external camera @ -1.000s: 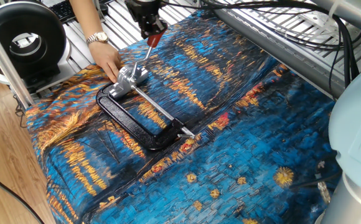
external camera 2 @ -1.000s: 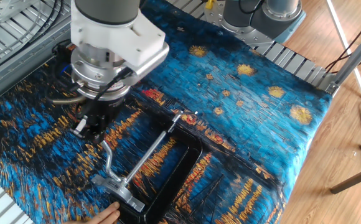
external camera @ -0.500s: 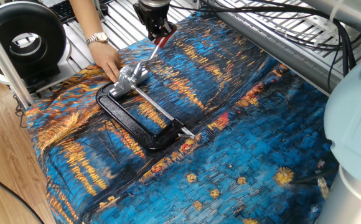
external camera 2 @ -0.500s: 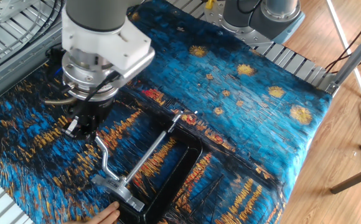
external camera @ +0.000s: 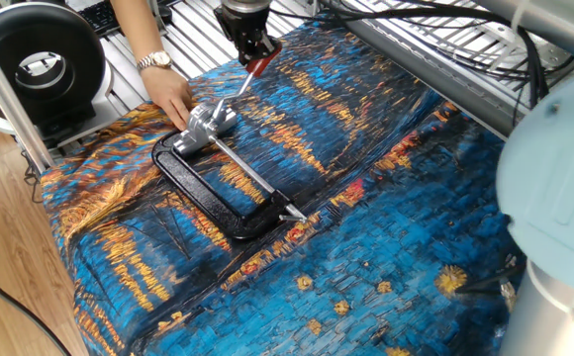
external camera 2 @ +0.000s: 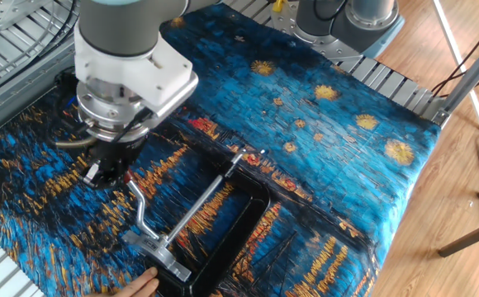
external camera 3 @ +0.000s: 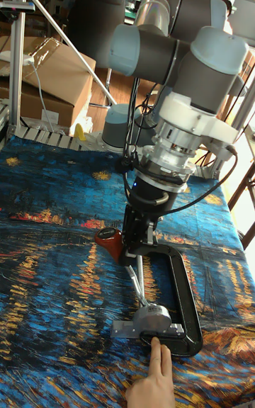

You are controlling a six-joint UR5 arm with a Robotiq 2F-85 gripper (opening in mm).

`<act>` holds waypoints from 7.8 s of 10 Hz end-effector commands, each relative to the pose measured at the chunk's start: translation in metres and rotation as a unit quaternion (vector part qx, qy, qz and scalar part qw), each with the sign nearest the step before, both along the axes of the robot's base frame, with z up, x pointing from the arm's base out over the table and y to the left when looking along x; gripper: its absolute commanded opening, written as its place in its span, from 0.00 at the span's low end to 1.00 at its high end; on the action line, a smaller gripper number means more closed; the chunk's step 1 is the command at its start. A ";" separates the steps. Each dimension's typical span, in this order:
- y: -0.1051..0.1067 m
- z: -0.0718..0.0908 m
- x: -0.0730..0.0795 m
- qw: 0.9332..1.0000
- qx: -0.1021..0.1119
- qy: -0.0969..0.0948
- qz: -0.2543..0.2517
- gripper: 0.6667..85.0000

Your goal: Pull up the lever

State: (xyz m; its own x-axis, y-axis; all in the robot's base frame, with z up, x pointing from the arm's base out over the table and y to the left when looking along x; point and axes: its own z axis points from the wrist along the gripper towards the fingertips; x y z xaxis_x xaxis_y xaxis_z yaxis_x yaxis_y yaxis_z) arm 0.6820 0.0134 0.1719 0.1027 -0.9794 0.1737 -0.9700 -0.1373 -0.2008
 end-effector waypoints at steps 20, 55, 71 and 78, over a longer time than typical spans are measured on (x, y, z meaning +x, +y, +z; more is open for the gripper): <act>0.000 0.015 0.002 0.998 -0.039 0.005 -0.048 0.03; -0.004 0.020 -0.010 0.995 -0.083 0.031 -0.047 0.08; 0.056 0.029 -0.040 0.988 -0.019 0.059 -0.139 0.04; 0.087 0.040 -0.055 0.877 0.115 0.031 -0.466 0.01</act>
